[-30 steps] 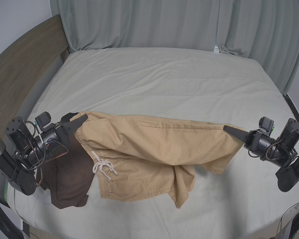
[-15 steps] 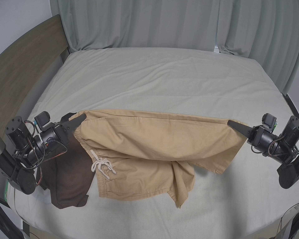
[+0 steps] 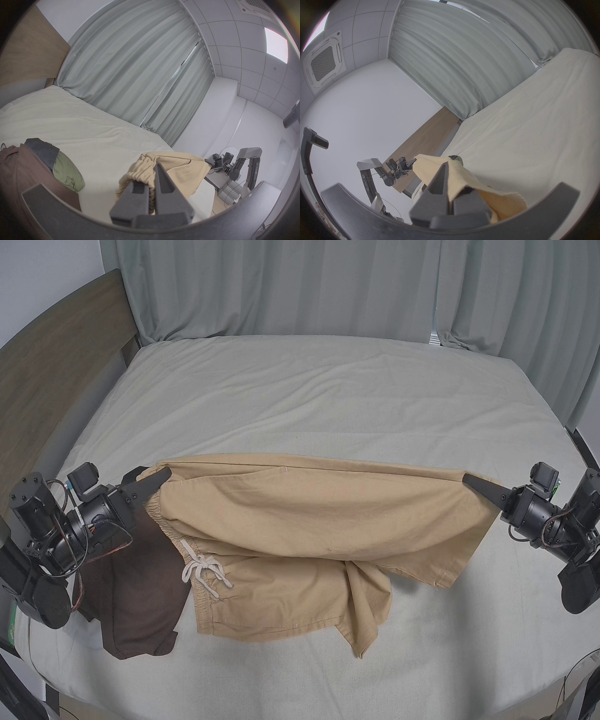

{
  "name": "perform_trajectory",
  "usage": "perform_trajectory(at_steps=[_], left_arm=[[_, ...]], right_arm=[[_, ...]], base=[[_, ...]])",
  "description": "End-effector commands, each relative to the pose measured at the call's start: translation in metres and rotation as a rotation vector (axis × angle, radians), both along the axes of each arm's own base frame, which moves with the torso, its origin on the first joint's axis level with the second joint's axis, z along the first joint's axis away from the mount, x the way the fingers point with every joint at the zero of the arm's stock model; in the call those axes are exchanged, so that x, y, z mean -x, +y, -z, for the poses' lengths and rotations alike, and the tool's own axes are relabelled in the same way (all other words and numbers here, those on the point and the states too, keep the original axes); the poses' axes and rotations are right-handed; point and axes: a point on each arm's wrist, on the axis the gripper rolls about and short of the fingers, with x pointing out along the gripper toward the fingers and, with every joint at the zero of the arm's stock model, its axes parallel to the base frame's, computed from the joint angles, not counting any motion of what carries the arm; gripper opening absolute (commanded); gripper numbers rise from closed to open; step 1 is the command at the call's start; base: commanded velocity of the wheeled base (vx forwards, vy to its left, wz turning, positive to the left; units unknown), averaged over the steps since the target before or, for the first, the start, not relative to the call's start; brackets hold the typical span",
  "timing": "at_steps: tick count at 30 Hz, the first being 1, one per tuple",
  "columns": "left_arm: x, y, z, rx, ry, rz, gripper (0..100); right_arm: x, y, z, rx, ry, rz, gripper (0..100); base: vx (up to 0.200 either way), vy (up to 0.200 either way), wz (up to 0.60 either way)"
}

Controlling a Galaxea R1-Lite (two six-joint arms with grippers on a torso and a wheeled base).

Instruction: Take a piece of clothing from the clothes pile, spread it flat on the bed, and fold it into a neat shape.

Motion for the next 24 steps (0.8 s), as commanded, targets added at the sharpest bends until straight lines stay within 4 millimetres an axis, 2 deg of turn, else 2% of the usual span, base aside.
perform_trajectory(at_steps=[1, 24], left_arm=[[-0.001, 0.001, 0.000, 0.001, -0.001, -0.004, 0], [-0.003, 0.007, 0.001, 0.001, 0.003, -0.024, 0]], right_arm=[[-0.002, -0.004, -0.001, -0.001, -0.004, 0.015, 0], [-0.005, -0.015, -0.003, 0.001, -0.020, 0.057, 0]], base=[[0.000, 0.000, 0.00], [0.000, 0.000, 0.00]])
